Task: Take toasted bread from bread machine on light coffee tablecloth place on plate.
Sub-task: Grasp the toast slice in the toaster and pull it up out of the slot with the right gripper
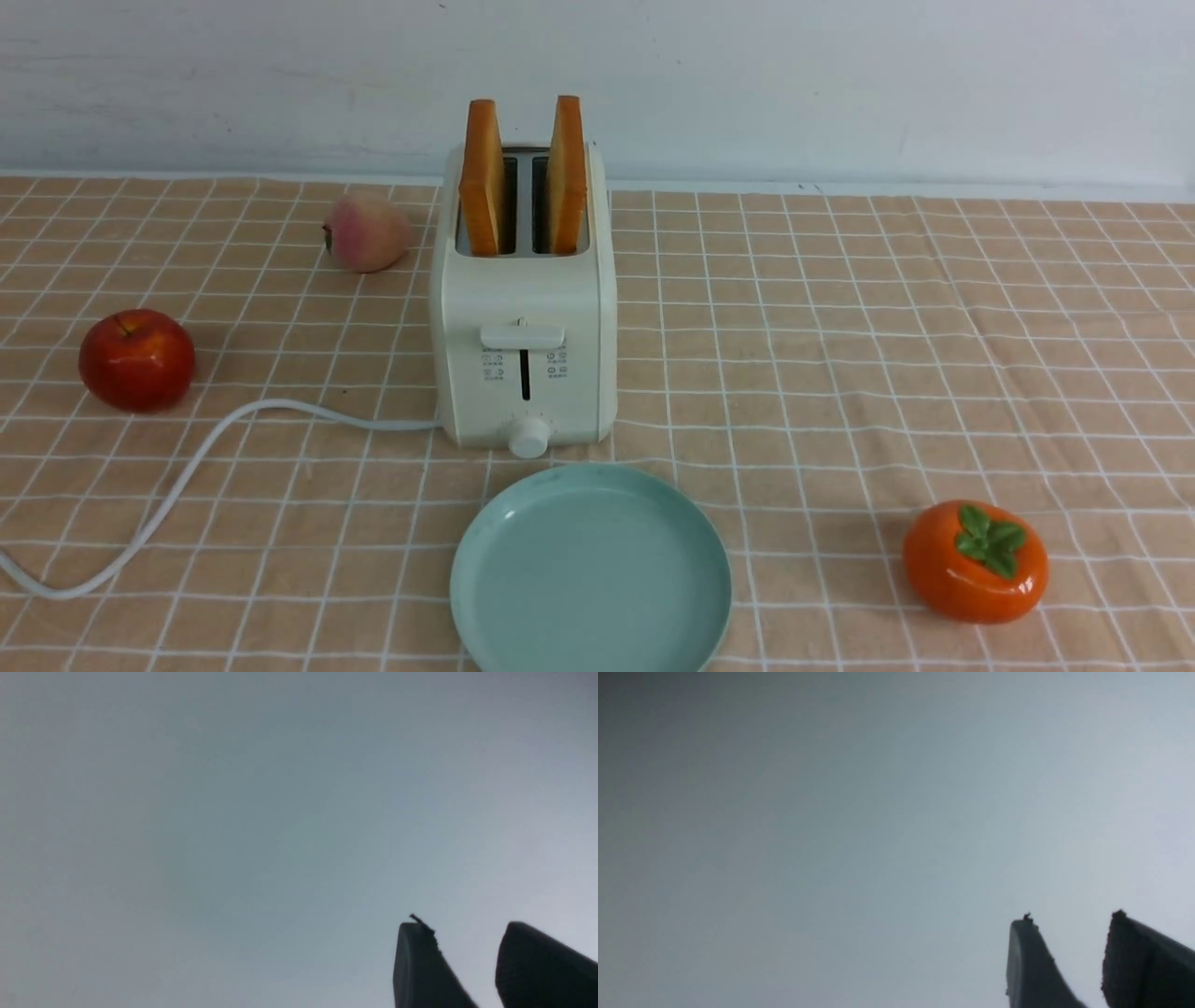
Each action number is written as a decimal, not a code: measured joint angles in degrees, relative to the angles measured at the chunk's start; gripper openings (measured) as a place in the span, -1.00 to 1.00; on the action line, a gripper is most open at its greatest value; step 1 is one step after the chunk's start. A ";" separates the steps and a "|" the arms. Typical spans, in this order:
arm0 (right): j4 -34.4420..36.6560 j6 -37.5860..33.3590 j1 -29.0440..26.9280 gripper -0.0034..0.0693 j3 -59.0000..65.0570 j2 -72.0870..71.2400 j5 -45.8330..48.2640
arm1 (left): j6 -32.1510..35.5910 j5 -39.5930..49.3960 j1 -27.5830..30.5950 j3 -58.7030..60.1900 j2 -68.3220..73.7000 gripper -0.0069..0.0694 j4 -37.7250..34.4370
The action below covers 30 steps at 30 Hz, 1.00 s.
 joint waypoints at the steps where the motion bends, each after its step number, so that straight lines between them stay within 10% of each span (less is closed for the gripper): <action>1: -0.33 0.00 0.00 -0.25 -1.24 1.08 1.97 | 0.12 2.05 0.00 -0.53 0.55 -0.19 0.00; 10: -3.45 1.71 0.27 -0.25 -7.26 18.10 26.50 | 0.89 34.97 0.00 -6.26 19.84 -0.19 -0.09; 22: 24.54 -20.74 12.62 -0.23 -18.66 46.47 46.02 | 0.89 49.62 0.00 -6.26 28.89 -0.19 -7.85; 30: 23.08 -21.97 26.36 0.17 -43.19 71.35 48.38 | 0.89 51.50 0.00 -6.29 28.93 -0.19 -8.06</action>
